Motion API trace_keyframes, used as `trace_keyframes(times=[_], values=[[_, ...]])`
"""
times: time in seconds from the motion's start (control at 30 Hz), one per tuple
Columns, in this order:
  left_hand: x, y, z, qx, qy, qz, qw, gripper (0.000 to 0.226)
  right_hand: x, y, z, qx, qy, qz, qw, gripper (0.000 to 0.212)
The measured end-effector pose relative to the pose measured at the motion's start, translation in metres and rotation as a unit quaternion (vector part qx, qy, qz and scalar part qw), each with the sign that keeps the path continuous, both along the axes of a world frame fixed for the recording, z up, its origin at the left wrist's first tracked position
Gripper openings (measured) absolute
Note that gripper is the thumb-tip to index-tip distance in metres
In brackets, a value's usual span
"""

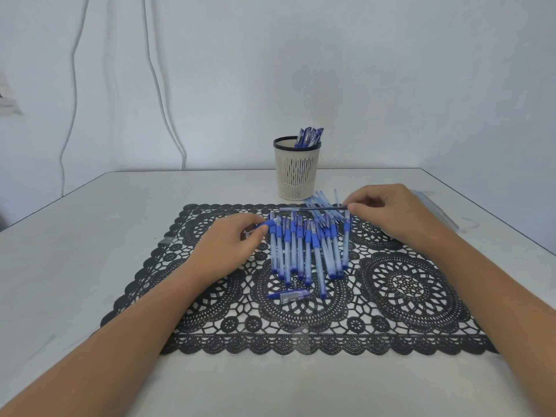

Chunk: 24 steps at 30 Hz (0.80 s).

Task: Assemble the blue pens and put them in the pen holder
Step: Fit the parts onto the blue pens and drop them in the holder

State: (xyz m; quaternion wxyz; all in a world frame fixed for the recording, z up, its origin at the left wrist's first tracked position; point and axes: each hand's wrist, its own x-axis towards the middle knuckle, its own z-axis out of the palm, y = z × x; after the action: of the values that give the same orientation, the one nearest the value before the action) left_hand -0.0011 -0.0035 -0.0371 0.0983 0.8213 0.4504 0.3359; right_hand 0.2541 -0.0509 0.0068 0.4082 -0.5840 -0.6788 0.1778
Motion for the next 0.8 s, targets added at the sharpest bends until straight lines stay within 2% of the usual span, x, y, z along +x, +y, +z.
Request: trace_keyframes(times=[0.33, 0.8], values=[[0.0001, -0.0018, 0.0009, -0.012, -0.022, -0.001, 1.0, 0.025, -0.0004, -0.0002, -0.0015, 0.005, 0.003, -0.001, 1.0, 0.016], [0.0005, -0.0039, 0.0033, -0.021, -0.056, 0.001, 0.998, 0.01, -0.0009, -0.0012, -0.0013, 0.002, 0.015, 0.011, 1.0, 0.016]])
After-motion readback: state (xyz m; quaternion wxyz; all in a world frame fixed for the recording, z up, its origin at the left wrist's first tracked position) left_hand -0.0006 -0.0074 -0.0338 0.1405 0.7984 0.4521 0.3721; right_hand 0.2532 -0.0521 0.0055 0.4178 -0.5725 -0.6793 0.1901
